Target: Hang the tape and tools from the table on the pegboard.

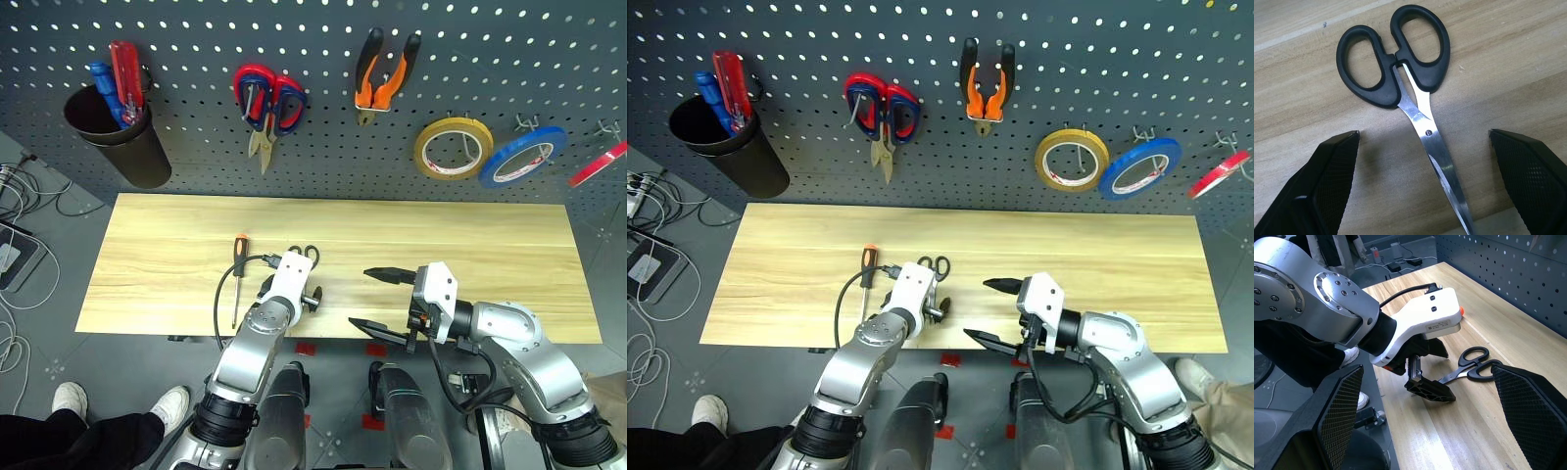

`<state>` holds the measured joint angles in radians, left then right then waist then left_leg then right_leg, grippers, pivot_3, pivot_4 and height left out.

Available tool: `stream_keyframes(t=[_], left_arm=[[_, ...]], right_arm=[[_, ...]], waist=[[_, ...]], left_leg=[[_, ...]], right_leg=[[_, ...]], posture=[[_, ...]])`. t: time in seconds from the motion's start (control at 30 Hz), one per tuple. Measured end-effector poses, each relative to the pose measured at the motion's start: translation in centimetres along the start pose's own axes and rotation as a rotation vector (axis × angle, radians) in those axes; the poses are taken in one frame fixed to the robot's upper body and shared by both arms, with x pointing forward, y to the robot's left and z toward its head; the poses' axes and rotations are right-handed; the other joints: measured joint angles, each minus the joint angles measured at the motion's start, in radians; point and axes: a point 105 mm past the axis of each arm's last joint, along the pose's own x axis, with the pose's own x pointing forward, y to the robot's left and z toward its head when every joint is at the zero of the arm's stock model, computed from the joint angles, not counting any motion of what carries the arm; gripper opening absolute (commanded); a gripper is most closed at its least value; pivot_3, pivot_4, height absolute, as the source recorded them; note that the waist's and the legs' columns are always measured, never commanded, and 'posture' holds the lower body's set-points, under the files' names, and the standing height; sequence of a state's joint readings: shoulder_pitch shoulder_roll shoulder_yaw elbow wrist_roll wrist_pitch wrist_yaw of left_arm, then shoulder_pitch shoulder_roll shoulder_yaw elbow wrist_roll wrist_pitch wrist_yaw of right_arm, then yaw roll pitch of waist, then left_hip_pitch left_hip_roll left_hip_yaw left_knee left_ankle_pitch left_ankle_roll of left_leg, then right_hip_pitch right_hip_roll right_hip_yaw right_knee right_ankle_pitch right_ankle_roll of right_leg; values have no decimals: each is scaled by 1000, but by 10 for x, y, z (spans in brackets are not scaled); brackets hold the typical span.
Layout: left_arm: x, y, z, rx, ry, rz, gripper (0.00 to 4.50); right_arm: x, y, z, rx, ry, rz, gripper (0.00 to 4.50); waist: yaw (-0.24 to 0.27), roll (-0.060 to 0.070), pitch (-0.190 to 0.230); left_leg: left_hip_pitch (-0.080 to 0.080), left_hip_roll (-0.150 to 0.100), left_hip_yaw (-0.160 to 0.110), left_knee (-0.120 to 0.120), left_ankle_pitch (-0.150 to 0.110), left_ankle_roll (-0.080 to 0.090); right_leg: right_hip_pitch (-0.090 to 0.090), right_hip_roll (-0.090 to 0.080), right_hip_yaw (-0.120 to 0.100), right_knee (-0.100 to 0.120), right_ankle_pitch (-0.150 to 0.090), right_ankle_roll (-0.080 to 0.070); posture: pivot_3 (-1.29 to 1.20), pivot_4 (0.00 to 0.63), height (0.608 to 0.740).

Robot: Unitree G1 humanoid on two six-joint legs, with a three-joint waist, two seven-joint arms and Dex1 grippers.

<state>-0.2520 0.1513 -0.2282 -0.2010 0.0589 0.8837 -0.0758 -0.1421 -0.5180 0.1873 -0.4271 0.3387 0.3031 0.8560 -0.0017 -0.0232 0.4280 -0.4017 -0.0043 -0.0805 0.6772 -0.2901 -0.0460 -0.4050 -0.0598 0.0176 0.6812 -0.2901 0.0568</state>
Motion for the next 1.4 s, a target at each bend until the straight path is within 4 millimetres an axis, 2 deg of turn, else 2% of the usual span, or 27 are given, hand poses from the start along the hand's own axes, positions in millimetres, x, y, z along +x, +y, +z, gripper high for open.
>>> stream_keyframes(t=[0.2, 0.23, 0.4, 0.57, 0.87, 1.1, 1.2, 1.4], left_arm=[[1, 11, 3, -21, -7, 32, 1955], [1, 12, 4, -22, -7, 35, 1534], [1, 12, 4, -23, -10, 36, 222], [0, 13, 5, -24, -13, 38, 222], [0, 19, 6, 5, -21, 47, 222], [-18, 37, -7, 159, -64, 63, 222], [-32, 43, 4, 240, -163, 80, 222], [-49, 54, 22, 372, -319, 119, 222]], right_arm=[[1, -2, 2, 3, -7, -11, 4500], [2, -2, 3, 1, -10, -11, 4500], [3, -6, 7, -15, -20, -14, 4500], [3, -8, 4, -3, -14, -21, 4500], [6, -15, 4, -10, -28, -30, 4500], [3, -21, 17, 7, -104, -64, 4500], [-1, -25, 27, 17, -150, -90, 4500], [-6, -33, 42, 24, -216, -171, 4500]], waist=[[0, 1, 8], [0, 1, 9], [0, 1, 13], [0, 1, 15], [0, 1, 15], [3, -1, 11], [7, -1, 1], [13, -2, -27]], left_leg=[[0, 0, 0, -1, 0, 0], [0, 0, 0, -1, 0, 0], [0, 0, 0, -1, 0, 0], [0, 1, 0, -1, 0, 0], [0, 2, 0, -2, 1, -1], [-3, 3, -2, -14, 8, -14], [-14, 2, -4, -12, 10, -18], [-16, -2, -4, -13, 11, -17]], right_leg=[[-1, 0, 0, 0, 0, 0], [-1, 0, 0, 0, 0, 0], [-1, 0, 0, -1, 0, 0], [-1, 0, 0, -1, 0, 0], [-2, 0, 0, -1, 0, 0], [-8, -3, -2, -4, 0, 0], [-19, -6, -4, -3, 0, 0], [-20, -11, -6, -3, 0, 0]], posture=[[30, 515, 740], [33, 516, 740], [39, 514, 740], [46, 504, 740], [59, 448, 740], [69, 358, 740], [71, 329, 740], [81, 262, 740]])
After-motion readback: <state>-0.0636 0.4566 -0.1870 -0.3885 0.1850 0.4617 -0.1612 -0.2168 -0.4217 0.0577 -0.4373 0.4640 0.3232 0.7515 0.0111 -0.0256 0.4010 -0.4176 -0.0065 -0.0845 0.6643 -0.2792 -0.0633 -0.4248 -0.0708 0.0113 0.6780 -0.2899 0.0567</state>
